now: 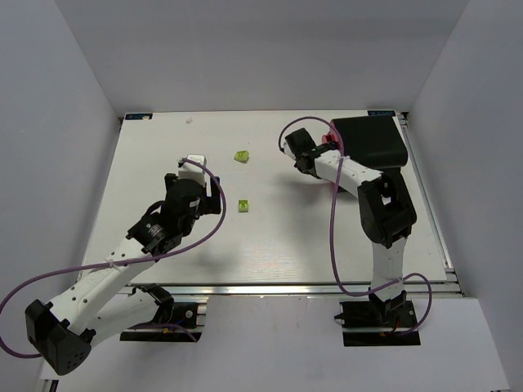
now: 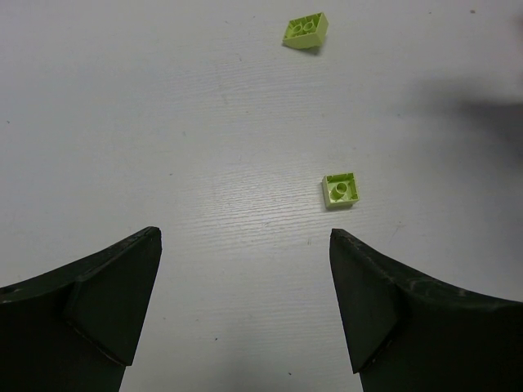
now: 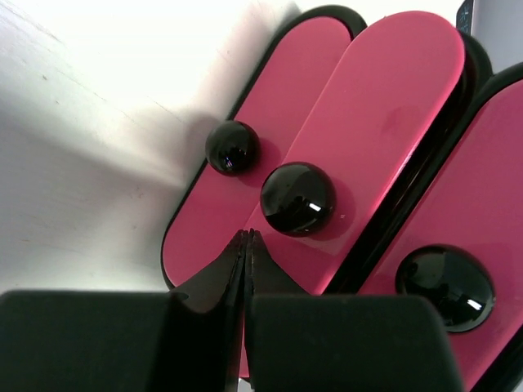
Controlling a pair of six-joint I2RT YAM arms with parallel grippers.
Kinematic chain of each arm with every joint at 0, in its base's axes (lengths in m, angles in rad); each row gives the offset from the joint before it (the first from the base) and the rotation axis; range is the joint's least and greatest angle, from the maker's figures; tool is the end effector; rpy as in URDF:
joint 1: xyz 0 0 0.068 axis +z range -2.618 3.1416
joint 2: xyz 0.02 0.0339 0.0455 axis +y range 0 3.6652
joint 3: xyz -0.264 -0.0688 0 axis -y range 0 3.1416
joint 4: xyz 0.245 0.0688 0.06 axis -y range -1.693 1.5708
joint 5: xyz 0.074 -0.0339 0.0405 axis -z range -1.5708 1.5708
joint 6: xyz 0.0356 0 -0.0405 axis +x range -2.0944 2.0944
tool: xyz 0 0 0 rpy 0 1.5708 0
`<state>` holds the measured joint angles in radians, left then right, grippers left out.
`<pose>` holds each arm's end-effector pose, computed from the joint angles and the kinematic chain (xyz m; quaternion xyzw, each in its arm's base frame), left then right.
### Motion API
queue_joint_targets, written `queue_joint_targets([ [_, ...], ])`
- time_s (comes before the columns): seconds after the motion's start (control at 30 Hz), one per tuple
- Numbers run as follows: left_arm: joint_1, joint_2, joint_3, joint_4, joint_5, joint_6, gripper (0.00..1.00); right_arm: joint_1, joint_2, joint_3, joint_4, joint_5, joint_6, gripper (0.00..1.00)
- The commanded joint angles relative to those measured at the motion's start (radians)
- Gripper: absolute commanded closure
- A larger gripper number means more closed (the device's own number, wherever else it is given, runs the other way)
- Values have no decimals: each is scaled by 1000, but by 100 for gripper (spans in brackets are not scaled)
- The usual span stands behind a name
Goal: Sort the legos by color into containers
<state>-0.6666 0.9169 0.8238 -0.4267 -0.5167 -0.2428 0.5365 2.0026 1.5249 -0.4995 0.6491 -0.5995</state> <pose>0.1681 -0.1099 0.3079 0.0506 0.8446 -0.0144 0.5328 0.3831 0.2028 0.2091 -0.4090 0.8142 -0.3135 0.2674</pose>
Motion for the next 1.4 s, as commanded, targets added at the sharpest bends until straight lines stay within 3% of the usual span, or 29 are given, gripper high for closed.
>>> queue_joint_targets([
  [0.0, 2, -24, 11, -1, -17, 5, 7, -18, -59, -20, -2, 52, -22, 100],
  [0.5, 2, -26, 9, -1, -19, 7, 7, -46, -88, -49, -34, 49, -45, 99],
  [0.57, 2, -27, 9, -3, -19, 7, 7, -35, -99, -39, -77, -43, -46, 94],
  [0.73, 2, -33, 8, 2, -13, 7, 7, -12, -130, 32, -290, -406, -126, 65],
  [0.83, 2, -33, 6, 5, -13, 8, 7, 8, -148, 18, -306, -473, -225, 55],
  [0.93, 2, -30, 5, 5, -11, 7, 7, 29, -157, -31, -261, -428, -339, 35],
  [1.03, 2, -26, 5, 6, -14, 7, 7, 60, -116, -46, -212, -274, -416, 26],
  [1.13, 2, -24, 3, 5, -17, 7, 7, 75, -45, -23, -188, -146, -528, 22],
  [1.37, 2, -12, 3, 3, -25, 8, 6, 76, 44, 21, -131, -86, -648, 24],
])
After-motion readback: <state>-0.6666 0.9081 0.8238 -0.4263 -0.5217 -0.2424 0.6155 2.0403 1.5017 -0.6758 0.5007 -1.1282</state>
